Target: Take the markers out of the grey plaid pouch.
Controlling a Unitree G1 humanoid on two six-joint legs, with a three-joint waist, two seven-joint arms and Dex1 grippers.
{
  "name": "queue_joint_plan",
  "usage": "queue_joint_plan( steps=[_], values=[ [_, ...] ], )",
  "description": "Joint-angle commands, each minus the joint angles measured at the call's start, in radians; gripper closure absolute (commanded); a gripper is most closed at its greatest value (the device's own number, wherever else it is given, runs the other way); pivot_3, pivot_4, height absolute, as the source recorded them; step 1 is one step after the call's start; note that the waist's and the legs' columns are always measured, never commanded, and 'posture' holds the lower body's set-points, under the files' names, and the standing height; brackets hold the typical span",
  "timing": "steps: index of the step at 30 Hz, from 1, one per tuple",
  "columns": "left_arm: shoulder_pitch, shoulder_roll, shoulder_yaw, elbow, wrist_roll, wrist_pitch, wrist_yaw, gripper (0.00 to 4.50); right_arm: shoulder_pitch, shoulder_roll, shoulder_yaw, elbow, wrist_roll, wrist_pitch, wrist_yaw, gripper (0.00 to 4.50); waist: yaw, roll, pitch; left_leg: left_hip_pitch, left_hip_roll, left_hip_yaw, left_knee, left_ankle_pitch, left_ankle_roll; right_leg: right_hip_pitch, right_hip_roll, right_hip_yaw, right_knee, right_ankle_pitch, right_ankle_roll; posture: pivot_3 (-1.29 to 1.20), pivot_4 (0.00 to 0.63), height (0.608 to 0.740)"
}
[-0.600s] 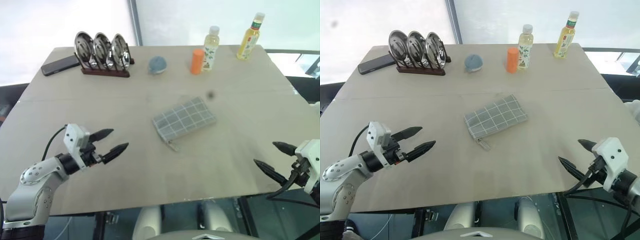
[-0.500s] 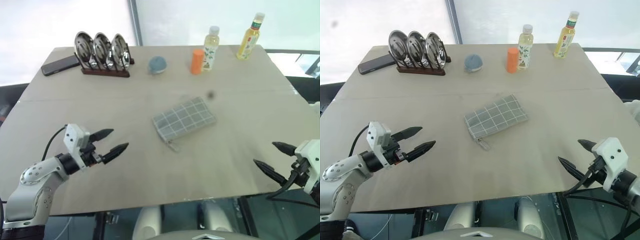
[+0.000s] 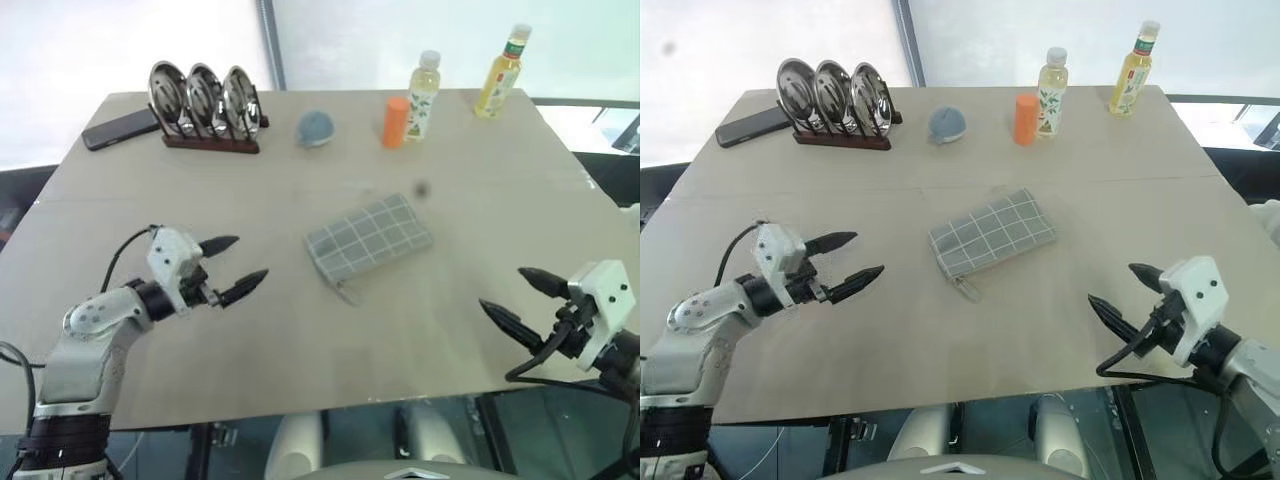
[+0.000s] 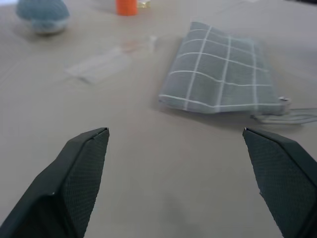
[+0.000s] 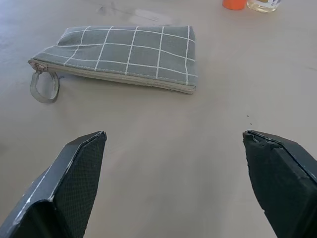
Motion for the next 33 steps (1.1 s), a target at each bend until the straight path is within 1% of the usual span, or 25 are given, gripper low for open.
queue_joint_plan(
  steps=[1,2,6,9,12,14,19,22,26,27,28,29,31,33],
  values=[
    [-0.067,0.038,-0.093,0.187,0.225,-0.474,-0.048,0.03,-0.008,0.013,0.037,-0.045,-0.002,-0.026,-0.019,0.00,0.000,0.000,0.000,0.000,0.000,0.000,0.000,0.000,0.000,0.000,0.000,0.000,0.000,0.000,0.000,0.00,0.150,0.740],
    [-0.098,0.038,-0.109,0.243,0.257,-0.553,-0.039,0.03,-0.012,0.017,0.048,-0.045,-0.003,-0.026,-0.025,0.00,0.000,0.000,0.000,0.000,0.000,0.000,0.000,0.000,0.000,-0.001,0.000,0.000,0.000,0.000,0.000,0.00,0.150,0.740],
    [-0.317,0.017,-0.200,0.524,0.442,-0.851,0.067,0.03,-0.017,0.043,0.094,-0.066,-0.011,-0.028,-0.062,0.00,0.008,-0.001,0.000,-0.003,0.000,0.000,0.001,0.000,0.000,-0.001,-0.001,-0.003,0.000,0.000,0.000,0.00,0.150,0.740],
    [-0.450,-0.018,-0.269,0.688,0.549,-0.980,0.146,0.03,0.004,0.055,0.113,-0.096,-0.015,-0.037,-0.077,0.00,0.011,-0.001,-0.001,-0.005,0.000,-0.001,0.003,0.000,0.000,0.000,-0.001,-0.004,0.000,0.000,0.000,0.00,0.150,0.740],
    [-0.545,-0.053,-0.332,0.809,0.604,-1.069,0.188,0.03,0.040,0.066,0.122,-0.133,-0.015,-0.060,-0.075,0.00,0.010,-0.001,-0.001,-0.006,-0.001,0.000,0.003,0.000,0.000,0.000,-0.001,-0.003,0.000,0.001,0.001,0.00,0.150,0.740],
    [-0.597,-0.079,-0.379,0.866,0.613,-1.128,0.189,0.03,0.091,0.072,0.121,-0.174,-0.009,-0.082,-0.056,0.00,0.009,-0.002,-0.001,-0.006,0.000,-0.001,0.003,0.000,0.000,0.000,-0.001,-0.004,0.000,0.002,0.004,0.00,0.150,0.740],
    [-0.675,-0.106,-0.448,0.964,0.621,-1.219,0.209,0.03,0.192,0.066,0.133,-0.222,-0.011,-0.149,-0.033,0.00,0.002,-0.002,-0.001,-0.005,0.000,-0.001,0.003,0.000,0.000,0.000,0.000,-0.003,0.001,0.002,0.005,0.00,0.150,0.740],
    [-0.707,-0.141,-0.485,0.988,0.636,-1.247,0.228,0.03,0.236,0.066,0.154,-0.222,-0.037,-0.199,-0.044,0.00,0.001,-0.002,-0.001,-0.004,0.000,-0.001,0.006,0.000,0.000,0.002,0.000,-0.003,0.002,0.000,0.002,0.00,0.150,0.740],
    [-0.727,-0.162,-0.505,0.995,0.712,-1.267,0.310,0.03,0.266,0.073,0.176,-0.222,-0.112,-0.224,-0.073,0.00,0.001,-0.003,-0.002,-0.004,0.000,-0.001,0.009,0.000,0.000,0.002,0.000,-0.003,0.002,0.000,0.002,0.00,0.150,0.740],
    [-0.730,-0.164,-0.508,0.996,0.724,-1.272,0.327,0.27,0.273,0.076,0.174,-0.222,-0.114,-0.226,-0.073,0.00,0.002,-0.003,-0.002,-0.004,0.000,-0.001,0.009,0.000,0.000,0.002,-0.001,-0.003,0.002,0.001,0.002,0.00,0.150,0.740],
    [-0.733,-0.166,-0.515,0.998,0.731,-1.276,0.337,0.64,0.277,0.082,0.168,-0.222,-0.117,-0.229,-0.076,0.00,0.002,-0.003,-0.002,-0.004,0.000,-0.001,0.009,0.000,0.000,0.002,-0.001,-0.003,0.002,0.001,0.003,0.00,0.150,0.740],
    [-0.735,-0.169,-0.521,0.999,0.739,-1.276,0.350,0.86,0.280,0.089,0.163,-0.221,-0.120,-0.231,-0.078,0.00,0.001,-0.003,-0.002,-0.004,0.000,-0.001,0.009,0.000,0.000,0.002,0.000,-0.003,0.002,0.001,0.003,0.00,0.150,0.740],
    [-0.747,-0.182,-0.536,1.006,0.768,-1.267,0.382,1.69,0.275,0.096,0.162,-0.219,-0.131,-0.232,-0.087,0.00,0.001,-0.003,-0.002,-0.005,0.000,-0.002,0.009,0.000,0.000,0.002,0.000,-0.003,0.003,0.001,0.003,0.00,0.150,0.740],
    [-0.759,-0.197,-0.549,1.018,0.792,-1.259,0.408,2.71,0.268,0.098,0.177,-0.221,-0.150,-0.233,-0.101,0.00,0.003,-0.003,-0.002,-0.005,0.000,-0.002,0.009,0.000,0.000,0.002,0.000,-0.004,0.003,0.001,0.003,0.00,0.150,0.740]
  ],
)
